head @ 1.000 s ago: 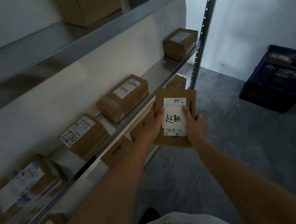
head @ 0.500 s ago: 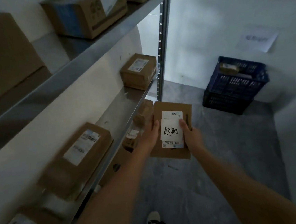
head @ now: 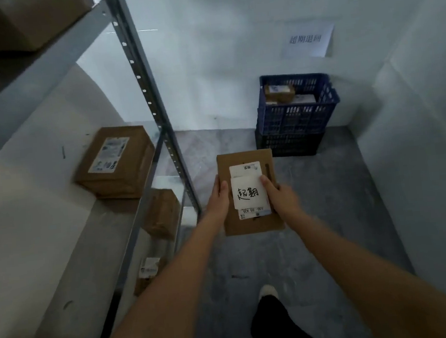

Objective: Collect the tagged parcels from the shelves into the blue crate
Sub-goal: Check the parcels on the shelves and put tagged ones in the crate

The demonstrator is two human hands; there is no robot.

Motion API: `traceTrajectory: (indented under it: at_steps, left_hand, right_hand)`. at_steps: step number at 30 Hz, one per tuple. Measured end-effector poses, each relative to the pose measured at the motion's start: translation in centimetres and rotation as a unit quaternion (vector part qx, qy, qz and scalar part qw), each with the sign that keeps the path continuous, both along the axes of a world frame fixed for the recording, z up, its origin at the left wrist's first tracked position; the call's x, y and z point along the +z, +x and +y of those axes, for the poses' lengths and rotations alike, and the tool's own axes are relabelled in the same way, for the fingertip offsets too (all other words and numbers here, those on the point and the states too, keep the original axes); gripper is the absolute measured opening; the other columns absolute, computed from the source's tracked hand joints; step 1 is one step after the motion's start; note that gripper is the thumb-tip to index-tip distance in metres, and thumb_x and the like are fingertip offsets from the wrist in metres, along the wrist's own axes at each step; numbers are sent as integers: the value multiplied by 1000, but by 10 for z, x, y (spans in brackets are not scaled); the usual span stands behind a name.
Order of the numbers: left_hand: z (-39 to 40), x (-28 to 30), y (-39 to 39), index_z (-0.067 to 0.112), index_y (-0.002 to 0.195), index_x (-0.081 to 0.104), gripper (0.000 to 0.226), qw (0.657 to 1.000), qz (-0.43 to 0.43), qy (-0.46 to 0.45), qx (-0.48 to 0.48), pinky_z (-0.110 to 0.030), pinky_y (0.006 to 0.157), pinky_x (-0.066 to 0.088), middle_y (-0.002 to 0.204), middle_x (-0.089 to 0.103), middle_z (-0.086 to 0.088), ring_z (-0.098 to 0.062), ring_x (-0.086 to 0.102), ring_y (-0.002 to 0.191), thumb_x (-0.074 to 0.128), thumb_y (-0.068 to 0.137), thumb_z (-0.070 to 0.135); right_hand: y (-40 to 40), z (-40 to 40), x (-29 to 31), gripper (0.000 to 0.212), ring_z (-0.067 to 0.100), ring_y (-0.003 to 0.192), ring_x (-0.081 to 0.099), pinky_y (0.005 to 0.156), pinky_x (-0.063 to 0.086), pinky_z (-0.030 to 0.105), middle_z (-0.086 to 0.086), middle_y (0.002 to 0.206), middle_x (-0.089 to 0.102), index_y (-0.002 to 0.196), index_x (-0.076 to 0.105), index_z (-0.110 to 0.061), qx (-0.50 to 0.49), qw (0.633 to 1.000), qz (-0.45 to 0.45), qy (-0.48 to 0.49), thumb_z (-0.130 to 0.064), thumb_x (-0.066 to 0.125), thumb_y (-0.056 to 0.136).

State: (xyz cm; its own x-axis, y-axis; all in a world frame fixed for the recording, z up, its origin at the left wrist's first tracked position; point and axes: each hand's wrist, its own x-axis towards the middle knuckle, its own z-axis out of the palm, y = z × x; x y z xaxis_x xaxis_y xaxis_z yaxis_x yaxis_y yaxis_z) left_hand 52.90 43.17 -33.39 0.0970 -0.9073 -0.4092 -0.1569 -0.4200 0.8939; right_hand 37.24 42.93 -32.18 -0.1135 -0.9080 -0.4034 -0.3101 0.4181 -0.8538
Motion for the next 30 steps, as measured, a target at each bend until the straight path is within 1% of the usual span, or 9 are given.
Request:
traceTrajectory:
  at_steps: [3, 7, 9, 11, 15, 18, 21, 26, 30]
  left_hand:
    - [-61, 2, -28, 32, 150, 23, 52, 1000, 8, 3, -23, -49, 105, 41, 141, 50, -5, -28, 51, 125, 25, 101, 49]
    - [-132, 7, -57, 35, 147, 27, 49, 999, 12, -16, -41, -50, 96, 50, 131, 58, -6, -26, 60, 113, 26, 100, 51]
    - [-166, 10, -68, 33, 145, 28, 49, 998, 4, -21, -53, -51, 94, 51, 126, 61, -6, -26, 63, 108, 27, 100, 51]
    - [-196, 14, -75, 31, 145, 29, 50, 998, -6, -26, -53, -50, 94, 52, 125, 61, -6, -26, 64, 106, 27, 100, 52]
    - [-260, 8, -86, 29, 145, 27, 50, 998, -3, -21, -66, -49, 91, 53, 124, 61, -7, -25, 65, 103, 27, 100, 50]
    - [-317, -1, -91, 26, 148, 23, 53, 997, 11, -14, -70, -48, 91, 53, 130, 57, -10, -26, 63, 108, 30, 100, 48]
    - [-376, 0, -98, 21, 146, 24, 52, 997, 30, -7, -77, -46, 91, 54, 127, 58, -11, -26, 64, 106, 31, 101, 46]
    - [-459, -5, -103, 18, 142, 31, 49, 994, 37, 34, -97, -44, 98, 49, 126, 58, -10, -26, 60, 111, 29, 101, 45]
    - [-513, -17, -119, 16, 143, 29, 48, 992, 44, 59, -99, -36, 93, 48, 129, 57, -11, -24, 58, 112, 27, 103, 42]
  right_hand:
    - [-33, -56, -3, 44, 16, 75, 63, 60, 46, 22, 0, 80, 67, 84, 62, -13, -8, 1000, 17, -2, -54, 48, 94]
    - [-64, -125, -1, 42, 18, 84, 65, 67, 53, 26, 5, 95, 69, 103, 64, -9, -26, 1000, -3, 6, -49, 58, 91]
    - [-73, -156, -3, 43, 22, 89, 68, 78, 58, 35, 8, 99, 72, 101, 66, -9, -41, 999, -11, 6, -50, 62, 88]
    - [-79, -185, -8, 42, 23, 90, 69, 83, 58, 39, 8, 99, 72, 98, 67, -12, -52, 998, -16, 7, -51, 64, 86]
    - [-87, -244, -19, 38, 22, 90, 69, 86, 57, 41, 4, 98, 71, 98, 65, -16, -81, 996, -39, 16, -52, 66, 84]
    - [-94, -294, -26, 26, 19, 90, 68, 86, 57, 39, 0, 94, 70, 89, 63, -25, -80, 996, -39, 6, -50, 66, 85]
    - [-99, -345, -24, 35, 19, 95, 66, 83, 56, 34, 1, 101, 68, 101, 61, -17, -106, 993, -43, -1, -48, 66, 85]
    - [-104, -416, -23, 44, 18, 97, 63, 85, 54, 34, 1, 105, 65, 112, 56, -13, -155, 987, -51, 5, -45, 69, 85]
    - [-113, -460, -34, 55, 19, 103, 63, 91, 53, 36, 3, 114, 65, 125, 53, -12, -185, 980, -72, 7, -46, 68, 85]
